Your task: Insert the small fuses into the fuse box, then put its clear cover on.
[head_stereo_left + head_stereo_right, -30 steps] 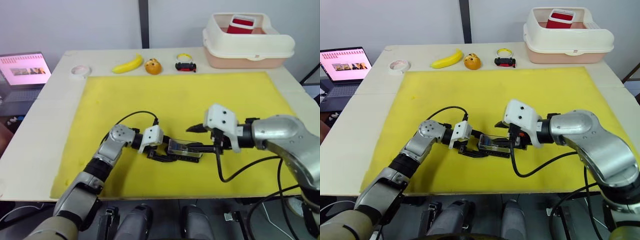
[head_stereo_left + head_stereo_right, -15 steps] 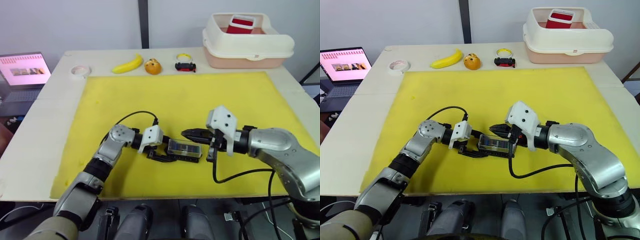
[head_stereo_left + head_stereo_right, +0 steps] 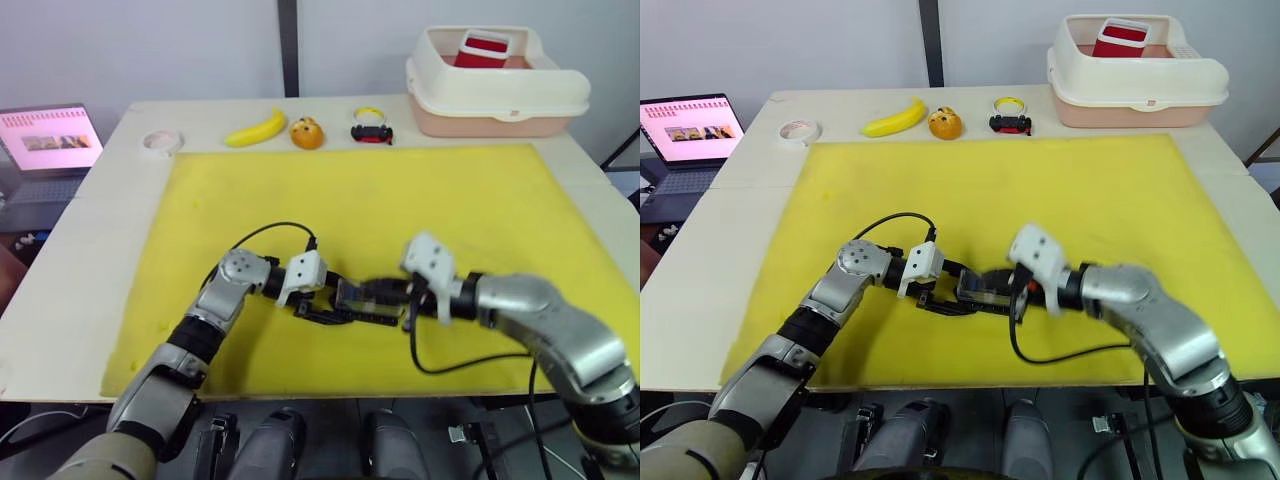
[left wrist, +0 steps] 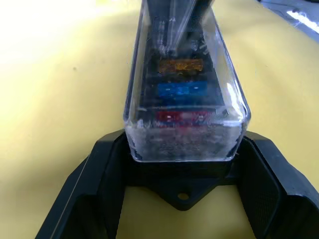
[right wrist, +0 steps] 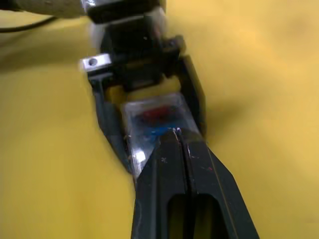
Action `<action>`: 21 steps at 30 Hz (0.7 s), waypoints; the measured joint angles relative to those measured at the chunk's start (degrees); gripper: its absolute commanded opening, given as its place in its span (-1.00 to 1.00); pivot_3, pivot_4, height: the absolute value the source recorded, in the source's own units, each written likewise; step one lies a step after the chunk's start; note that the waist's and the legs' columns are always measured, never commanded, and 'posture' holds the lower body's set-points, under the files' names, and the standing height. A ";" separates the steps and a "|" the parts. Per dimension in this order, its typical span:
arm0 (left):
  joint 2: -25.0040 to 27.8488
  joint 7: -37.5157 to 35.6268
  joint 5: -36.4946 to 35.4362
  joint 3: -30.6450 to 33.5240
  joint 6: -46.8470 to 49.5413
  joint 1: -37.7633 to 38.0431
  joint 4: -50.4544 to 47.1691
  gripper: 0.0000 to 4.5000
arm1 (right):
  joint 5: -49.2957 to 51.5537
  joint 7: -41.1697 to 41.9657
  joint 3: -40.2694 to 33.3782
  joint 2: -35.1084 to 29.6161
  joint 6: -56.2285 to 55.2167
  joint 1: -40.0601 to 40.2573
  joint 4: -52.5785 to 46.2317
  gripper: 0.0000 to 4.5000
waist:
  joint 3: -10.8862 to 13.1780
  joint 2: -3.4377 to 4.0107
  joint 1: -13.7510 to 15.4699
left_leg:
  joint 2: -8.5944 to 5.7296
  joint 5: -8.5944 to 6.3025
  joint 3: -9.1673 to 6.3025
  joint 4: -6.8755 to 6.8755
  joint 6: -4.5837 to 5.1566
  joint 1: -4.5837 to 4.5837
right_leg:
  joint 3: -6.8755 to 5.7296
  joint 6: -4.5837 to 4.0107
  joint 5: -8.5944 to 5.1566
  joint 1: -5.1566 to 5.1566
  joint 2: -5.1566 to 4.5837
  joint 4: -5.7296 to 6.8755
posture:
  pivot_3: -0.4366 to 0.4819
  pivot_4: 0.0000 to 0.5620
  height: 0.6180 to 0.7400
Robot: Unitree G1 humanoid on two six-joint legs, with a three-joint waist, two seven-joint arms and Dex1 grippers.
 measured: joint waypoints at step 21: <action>-0.98 3.56 -0.96 1.06 4.82 2.60 -3.17 0.13 | 5.19 0.73 -6.27 -2.21 7.83 -1.94 -3.92 -0.98 | -0.22 -0.19 0.16 | 0.03 -0.21 -0.17 -0.76 0.36 0.87 | -0.14 0.04 -0.03 0.93 0.02 -0.79 | -0.05 -0.47 1.00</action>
